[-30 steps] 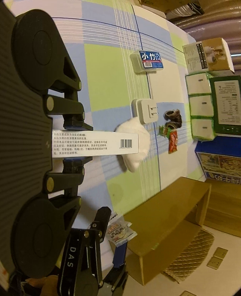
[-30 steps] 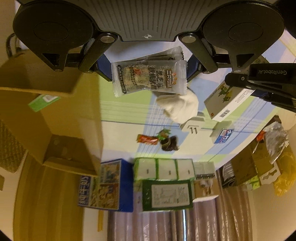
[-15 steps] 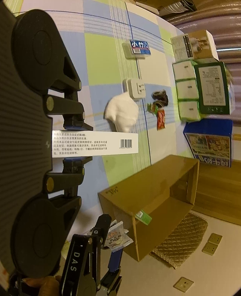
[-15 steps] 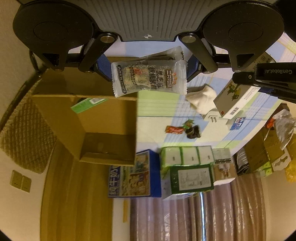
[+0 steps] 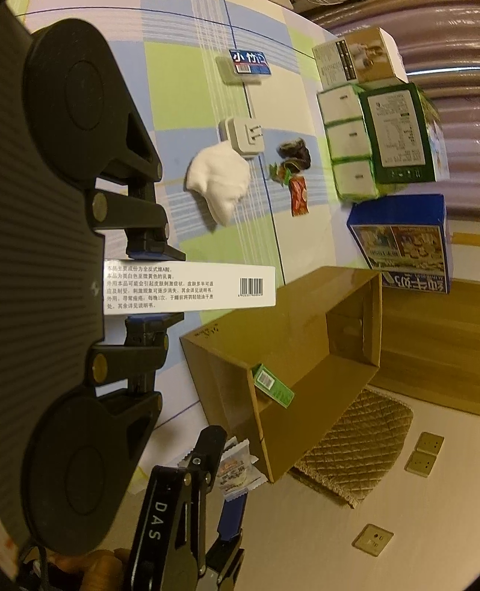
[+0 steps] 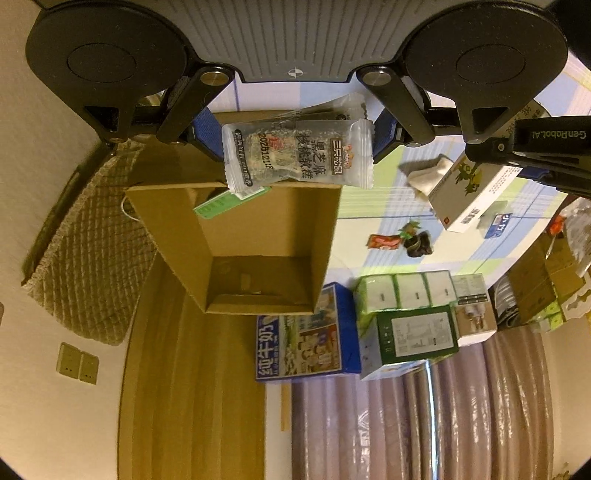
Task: Organize objects
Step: 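Carry both items to the cardboard box and release them inside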
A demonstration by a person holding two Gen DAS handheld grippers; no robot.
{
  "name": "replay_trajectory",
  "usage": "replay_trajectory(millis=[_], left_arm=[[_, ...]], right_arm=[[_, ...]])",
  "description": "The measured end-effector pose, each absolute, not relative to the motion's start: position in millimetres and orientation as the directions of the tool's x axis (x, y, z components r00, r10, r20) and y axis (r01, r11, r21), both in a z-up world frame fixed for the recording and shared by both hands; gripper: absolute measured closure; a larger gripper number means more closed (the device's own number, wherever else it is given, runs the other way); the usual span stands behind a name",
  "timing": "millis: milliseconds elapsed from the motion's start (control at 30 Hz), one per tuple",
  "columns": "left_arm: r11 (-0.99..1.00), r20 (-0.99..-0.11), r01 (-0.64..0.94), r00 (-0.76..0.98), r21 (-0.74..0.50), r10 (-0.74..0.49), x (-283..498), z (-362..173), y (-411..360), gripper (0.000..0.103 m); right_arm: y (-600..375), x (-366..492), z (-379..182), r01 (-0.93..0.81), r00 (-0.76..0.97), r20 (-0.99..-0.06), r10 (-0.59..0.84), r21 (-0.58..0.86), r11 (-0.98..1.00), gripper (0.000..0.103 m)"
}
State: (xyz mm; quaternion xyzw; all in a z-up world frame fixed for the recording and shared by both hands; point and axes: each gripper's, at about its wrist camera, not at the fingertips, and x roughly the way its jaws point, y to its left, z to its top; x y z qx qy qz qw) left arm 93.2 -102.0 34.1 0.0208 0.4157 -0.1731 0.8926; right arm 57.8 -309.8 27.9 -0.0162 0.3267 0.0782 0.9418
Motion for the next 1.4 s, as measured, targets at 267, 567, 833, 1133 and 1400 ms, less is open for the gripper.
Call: replay_trajectory(millis=[267,567,833,1133,1400], left_arm=[[0.931,-0.747,0.353,0.593,-0.095,-0.302,94.3,38.3,-116.5,0.082],[0.913,-0.740,0.391,0.579,-0.118,-0.343,113.7,44.5,-143.9,0.082],[0.897,-0.730,0.415,0.564,-0.154,-0.386,154.0,50.7,-177.9,0.082],[0.894,-0.724,0.405,0.556,-0.192,-0.407,207.9,49.3,-210.7,0.082],[0.895,-0.692,0.408,0.595,-0.178,-0.409,237.3,43.6,-226.7,0.069]], right_arm=[[-327.0,55.8,31.5,-0.132,0.780,-0.614,0.119,0.025,0.991,0.025],[-352.8,73.0,41.1,-0.104,0.788,-0.609,0.094,0.019,0.994,0.025],[-384.2,112.4,52.9,-0.079,0.794,-0.602,0.082,0.032,0.996,0.025],[-407.1,159.0,51.0,-0.055,0.789,-0.609,0.088,0.073,0.996,0.025],[-420.7,175.9,38.1,-0.019,0.778,-0.624,0.079,0.101,0.995,0.025]])
